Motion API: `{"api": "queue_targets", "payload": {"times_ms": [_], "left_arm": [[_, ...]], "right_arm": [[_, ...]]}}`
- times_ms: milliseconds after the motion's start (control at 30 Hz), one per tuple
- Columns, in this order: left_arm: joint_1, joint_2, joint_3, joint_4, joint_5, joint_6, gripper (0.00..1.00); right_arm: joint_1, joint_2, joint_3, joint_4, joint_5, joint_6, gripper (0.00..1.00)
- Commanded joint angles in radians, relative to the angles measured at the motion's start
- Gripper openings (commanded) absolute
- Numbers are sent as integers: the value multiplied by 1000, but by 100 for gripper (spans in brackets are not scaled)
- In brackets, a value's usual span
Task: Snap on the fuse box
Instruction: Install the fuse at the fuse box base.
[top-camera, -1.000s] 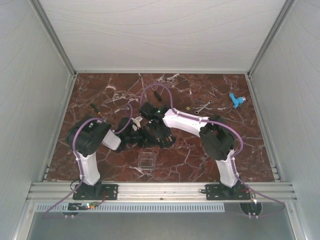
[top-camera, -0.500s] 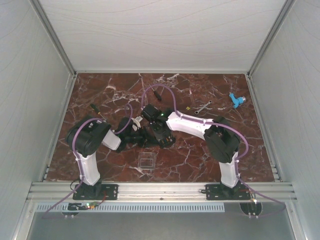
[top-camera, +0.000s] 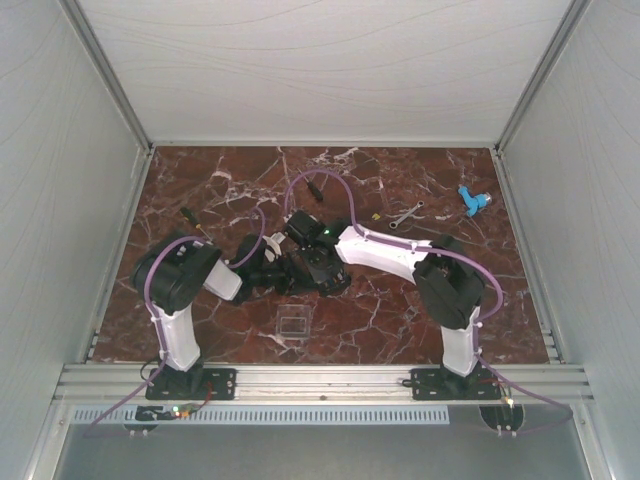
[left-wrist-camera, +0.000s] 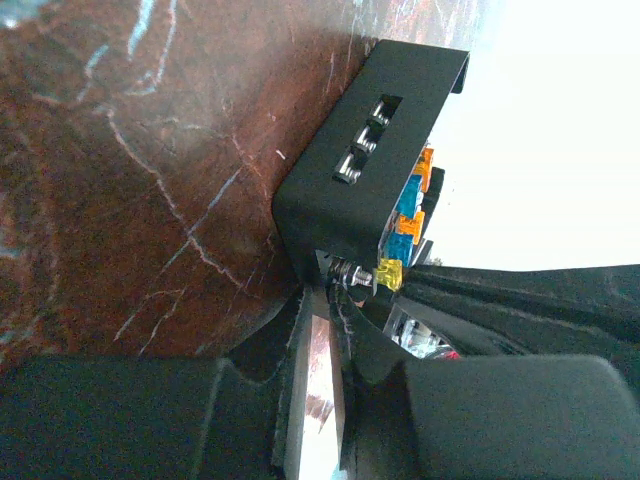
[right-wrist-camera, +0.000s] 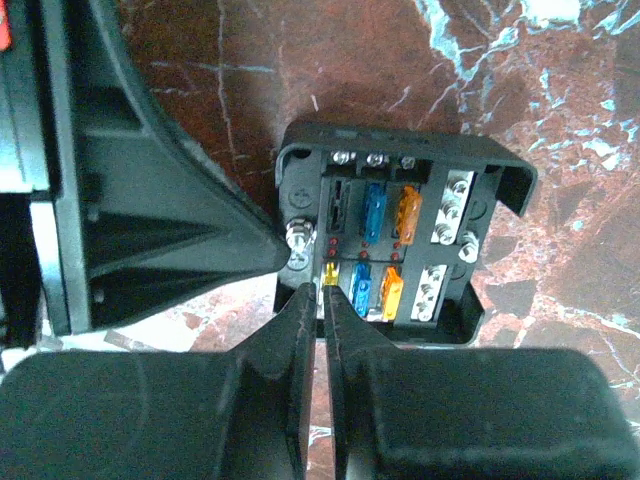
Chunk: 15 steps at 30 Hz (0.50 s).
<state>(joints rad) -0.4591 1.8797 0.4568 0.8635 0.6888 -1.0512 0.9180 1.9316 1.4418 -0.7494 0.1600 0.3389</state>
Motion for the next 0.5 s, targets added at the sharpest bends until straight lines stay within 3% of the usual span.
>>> {"api": "queue_targets", "payload": {"times_ms": [0,467], "left_arm": [[-13,-8,6,-14,-22,17,11],[-15,-8,5,-12,-20,16,11]], "right_arm": [[15,-79,-15,6,4,20,6],[12,-23,-21,12,40,41,7]]}}
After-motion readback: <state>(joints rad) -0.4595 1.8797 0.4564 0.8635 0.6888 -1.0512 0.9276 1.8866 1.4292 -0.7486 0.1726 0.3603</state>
